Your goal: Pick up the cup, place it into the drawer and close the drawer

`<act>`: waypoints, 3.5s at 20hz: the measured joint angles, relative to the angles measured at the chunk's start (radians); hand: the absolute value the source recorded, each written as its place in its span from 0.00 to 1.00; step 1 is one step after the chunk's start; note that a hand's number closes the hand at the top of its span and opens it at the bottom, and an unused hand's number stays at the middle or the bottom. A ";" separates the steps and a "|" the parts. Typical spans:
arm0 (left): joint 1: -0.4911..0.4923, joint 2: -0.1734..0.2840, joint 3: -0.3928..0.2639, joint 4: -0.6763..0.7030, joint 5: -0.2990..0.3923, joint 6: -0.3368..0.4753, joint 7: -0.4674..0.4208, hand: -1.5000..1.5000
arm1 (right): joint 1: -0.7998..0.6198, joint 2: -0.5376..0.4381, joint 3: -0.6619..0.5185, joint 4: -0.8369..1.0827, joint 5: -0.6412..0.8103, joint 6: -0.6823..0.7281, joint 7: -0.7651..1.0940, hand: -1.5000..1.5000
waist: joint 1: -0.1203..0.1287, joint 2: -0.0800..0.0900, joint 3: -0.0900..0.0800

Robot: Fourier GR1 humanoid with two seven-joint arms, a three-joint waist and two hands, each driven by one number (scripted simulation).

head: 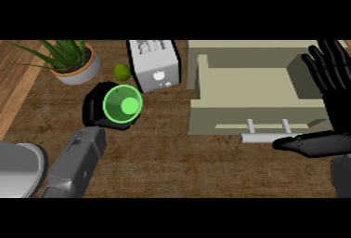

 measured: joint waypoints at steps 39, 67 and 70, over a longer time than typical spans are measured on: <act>-0.670 -0.100 -0.606 0.133 0.253 0.414 0.815 1.00 | -0.097 0.004 0.027 0.058 -0.002 0.028 -0.039 0.00 | -0.145 0.039 0.002; -0.596 -0.100 -0.592 0.054 0.601 0.443 0.525 0.00 | -0.044 -0.164 0.366 0.024 0.130 0.396 0.061 0.00 | -0.090 0.021 0.001; -0.588 -0.098 -0.572 0.054 0.621 0.422 0.508 0.00 | -0.020 -0.156 0.406 0.084 0.273 0.340 0.019 0.00 | -0.054 0.019 0.001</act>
